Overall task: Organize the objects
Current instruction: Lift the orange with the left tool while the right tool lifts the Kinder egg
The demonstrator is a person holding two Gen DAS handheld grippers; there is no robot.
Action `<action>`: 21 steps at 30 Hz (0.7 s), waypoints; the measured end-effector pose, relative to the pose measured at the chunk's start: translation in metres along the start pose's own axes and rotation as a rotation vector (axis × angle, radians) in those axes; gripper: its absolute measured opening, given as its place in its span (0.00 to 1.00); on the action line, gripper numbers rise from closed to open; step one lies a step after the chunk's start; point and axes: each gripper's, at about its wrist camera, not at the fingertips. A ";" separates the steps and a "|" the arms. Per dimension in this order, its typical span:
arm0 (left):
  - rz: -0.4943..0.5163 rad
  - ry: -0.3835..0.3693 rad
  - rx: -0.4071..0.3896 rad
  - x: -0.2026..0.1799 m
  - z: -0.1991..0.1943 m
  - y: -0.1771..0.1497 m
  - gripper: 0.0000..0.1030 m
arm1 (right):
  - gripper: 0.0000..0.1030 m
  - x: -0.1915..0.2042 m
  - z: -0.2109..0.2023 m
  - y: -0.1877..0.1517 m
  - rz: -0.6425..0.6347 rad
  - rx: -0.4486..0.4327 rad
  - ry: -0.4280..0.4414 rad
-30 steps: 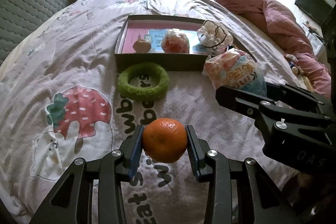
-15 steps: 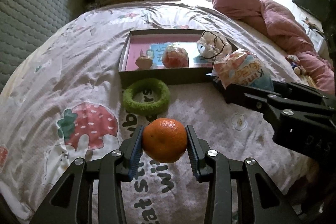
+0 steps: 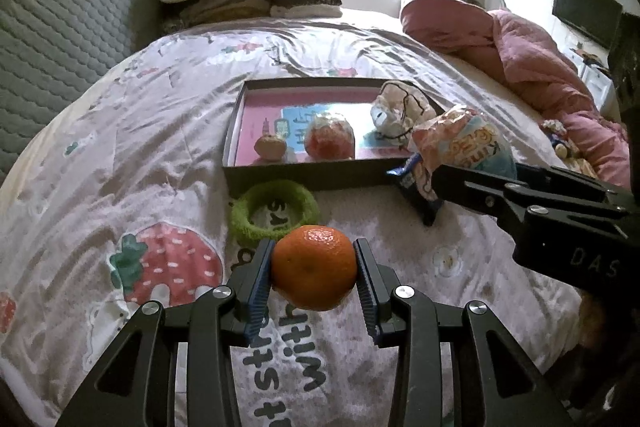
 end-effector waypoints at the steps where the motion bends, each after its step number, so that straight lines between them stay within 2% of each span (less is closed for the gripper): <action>1: 0.002 0.006 -0.007 0.000 -0.001 0.001 0.39 | 0.50 0.000 0.000 0.001 0.000 0.000 0.001; 21: 0.000 0.018 -0.105 -0.002 -0.001 0.068 0.39 | 0.50 -0.004 -0.018 0.047 -0.034 -0.108 -0.054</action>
Point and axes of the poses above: each gripper's, at about its wrist camera, not at the fingertips, and z roughly the way its jaws point, x to its left, y to its top, and after that the axes turned 11 degrees about -x, right-handed
